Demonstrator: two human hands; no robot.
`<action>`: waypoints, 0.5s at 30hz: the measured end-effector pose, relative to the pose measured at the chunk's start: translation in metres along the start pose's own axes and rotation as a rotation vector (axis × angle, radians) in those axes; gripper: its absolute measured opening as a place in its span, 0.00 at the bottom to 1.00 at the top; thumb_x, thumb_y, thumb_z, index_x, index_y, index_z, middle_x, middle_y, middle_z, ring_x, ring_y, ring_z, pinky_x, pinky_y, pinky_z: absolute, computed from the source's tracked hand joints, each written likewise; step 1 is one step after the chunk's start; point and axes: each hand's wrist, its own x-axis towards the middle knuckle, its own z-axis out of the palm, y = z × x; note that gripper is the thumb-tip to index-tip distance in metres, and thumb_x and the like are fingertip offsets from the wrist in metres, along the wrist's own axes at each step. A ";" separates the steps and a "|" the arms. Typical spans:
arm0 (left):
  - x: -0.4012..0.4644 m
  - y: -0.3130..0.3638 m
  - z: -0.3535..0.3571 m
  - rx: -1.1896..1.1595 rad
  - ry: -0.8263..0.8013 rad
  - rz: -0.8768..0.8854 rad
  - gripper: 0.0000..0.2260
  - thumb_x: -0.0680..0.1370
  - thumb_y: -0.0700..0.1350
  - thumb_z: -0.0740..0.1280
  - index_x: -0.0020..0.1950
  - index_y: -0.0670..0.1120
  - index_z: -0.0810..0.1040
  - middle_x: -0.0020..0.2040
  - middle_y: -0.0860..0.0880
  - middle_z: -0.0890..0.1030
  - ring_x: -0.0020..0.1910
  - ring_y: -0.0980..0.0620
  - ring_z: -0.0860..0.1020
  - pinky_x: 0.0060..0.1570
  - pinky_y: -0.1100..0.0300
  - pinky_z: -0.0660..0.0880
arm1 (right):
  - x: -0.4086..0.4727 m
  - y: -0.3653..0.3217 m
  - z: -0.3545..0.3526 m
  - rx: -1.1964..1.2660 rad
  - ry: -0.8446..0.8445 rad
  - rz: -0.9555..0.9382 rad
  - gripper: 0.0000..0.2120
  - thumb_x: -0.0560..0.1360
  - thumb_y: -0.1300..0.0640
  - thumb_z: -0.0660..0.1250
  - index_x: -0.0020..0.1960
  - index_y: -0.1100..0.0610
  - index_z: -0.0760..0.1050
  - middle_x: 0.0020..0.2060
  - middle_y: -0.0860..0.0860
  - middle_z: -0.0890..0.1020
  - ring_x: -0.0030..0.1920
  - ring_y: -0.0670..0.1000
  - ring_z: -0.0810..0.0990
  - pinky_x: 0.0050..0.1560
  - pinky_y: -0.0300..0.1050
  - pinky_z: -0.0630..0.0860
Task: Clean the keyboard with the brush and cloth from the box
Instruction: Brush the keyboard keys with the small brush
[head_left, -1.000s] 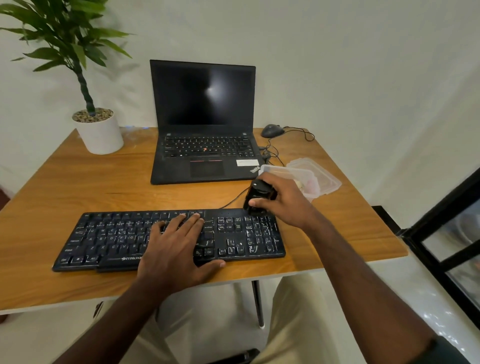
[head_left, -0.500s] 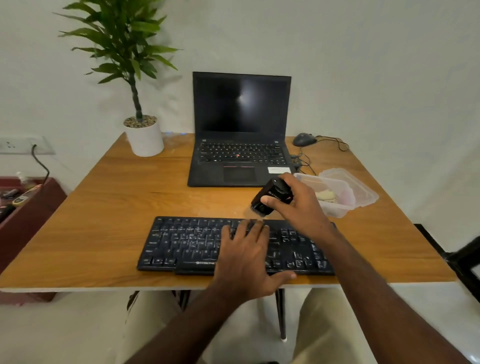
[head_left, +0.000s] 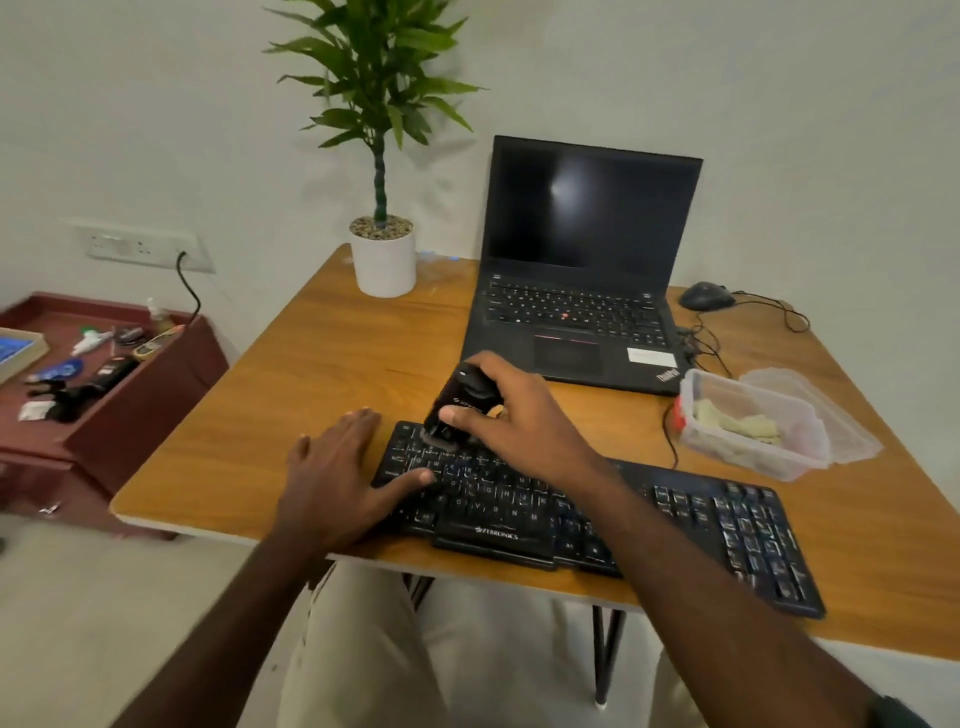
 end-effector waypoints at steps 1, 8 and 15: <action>-0.002 -0.002 0.003 0.001 0.005 -0.002 0.51 0.65 0.83 0.49 0.75 0.49 0.67 0.76 0.49 0.69 0.75 0.51 0.65 0.74 0.40 0.54 | 0.007 -0.004 0.006 -0.003 -0.005 -0.015 0.14 0.77 0.50 0.73 0.59 0.50 0.74 0.49 0.46 0.82 0.48 0.43 0.81 0.43 0.36 0.78; -0.006 0.001 0.010 0.032 0.019 0.064 0.43 0.70 0.80 0.48 0.73 0.52 0.71 0.76 0.50 0.69 0.78 0.53 0.60 0.75 0.40 0.52 | 0.038 -0.009 0.041 -0.112 -0.138 -0.064 0.13 0.77 0.49 0.72 0.55 0.51 0.72 0.44 0.46 0.81 0.44 0.43 0.78 0.40 0.38 0.74; -0.005 0.000 0.008 0.034 0.000 0.025 0.46 0.68 0.81 0.48 0.74 0.52 0.70 0.77 0.51 0.67 0.78 0.55 0.58 0.76 0.41 0.50 | 0.050 -0.001 0.007 -0.215 -0.246 0.020 0.12 0.74 0.52 0.75 0.51 0.48 0.73 0.43 0.47 0.81 0.44 0.48 0.81 0.43 0.49 0.80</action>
